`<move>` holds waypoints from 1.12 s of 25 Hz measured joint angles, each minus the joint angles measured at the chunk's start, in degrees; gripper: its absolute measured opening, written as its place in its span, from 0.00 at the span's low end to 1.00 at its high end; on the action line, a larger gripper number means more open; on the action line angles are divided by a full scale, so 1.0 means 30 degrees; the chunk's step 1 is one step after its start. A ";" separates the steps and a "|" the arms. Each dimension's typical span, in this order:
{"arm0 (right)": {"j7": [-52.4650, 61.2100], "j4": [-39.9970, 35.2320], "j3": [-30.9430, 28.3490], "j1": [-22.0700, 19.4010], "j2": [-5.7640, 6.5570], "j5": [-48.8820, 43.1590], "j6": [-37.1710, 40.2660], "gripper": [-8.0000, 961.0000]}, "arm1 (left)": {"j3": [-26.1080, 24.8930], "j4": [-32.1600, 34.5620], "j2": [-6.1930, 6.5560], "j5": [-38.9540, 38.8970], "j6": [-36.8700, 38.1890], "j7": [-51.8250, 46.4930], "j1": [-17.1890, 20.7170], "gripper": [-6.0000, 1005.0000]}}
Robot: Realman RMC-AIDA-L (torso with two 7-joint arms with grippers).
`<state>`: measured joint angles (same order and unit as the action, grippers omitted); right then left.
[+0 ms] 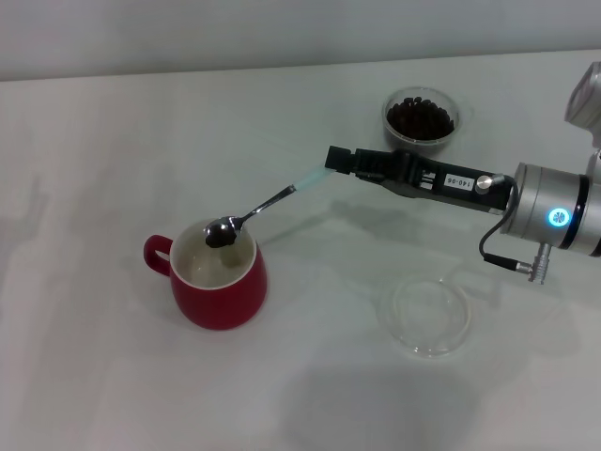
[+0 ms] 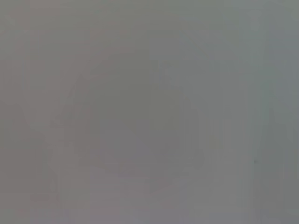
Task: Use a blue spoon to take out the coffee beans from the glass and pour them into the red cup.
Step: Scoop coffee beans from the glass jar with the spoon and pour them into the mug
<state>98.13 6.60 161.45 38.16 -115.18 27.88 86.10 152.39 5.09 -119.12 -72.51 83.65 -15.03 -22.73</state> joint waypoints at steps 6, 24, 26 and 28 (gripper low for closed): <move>-0.0965 -0.0005 -0.0027 0.0018 -0.0021 0.0103 -0.0061 0.17 | 0.0051 0.0012 -0.0025 0.0049 -0.0397 0.0002 -0.0212 0.77; -0.7348 -0.0282 -0.0015 -0.0132 -0.0010 -0.0008 0.1386 0.17 | 0.0146 0.0149 -0.0052 0.0147 -0.0889 0.0002 -0.0369 0.77; -0.7828 -0.0286 -0.0022 -0.0172 -0.0012 0.0039 0.1540 0.17 | 0.0121 0.0148 -0.0053 0.0146 -0.1197 0.0001 -0.0401 0.77; -0.8245 -0.0289 -0.0026 -0.0199 -0.0011 0.0053 0.1597 0.17 | 0.0095 0.0148 -0.0053 0.0137 -0.1414 0.0001 -0.0429 0.77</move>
<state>73.39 5.73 161.37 37.56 -115.21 28.04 90.89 152.68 5.54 -119.27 -72.10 79.41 -15.03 -24.01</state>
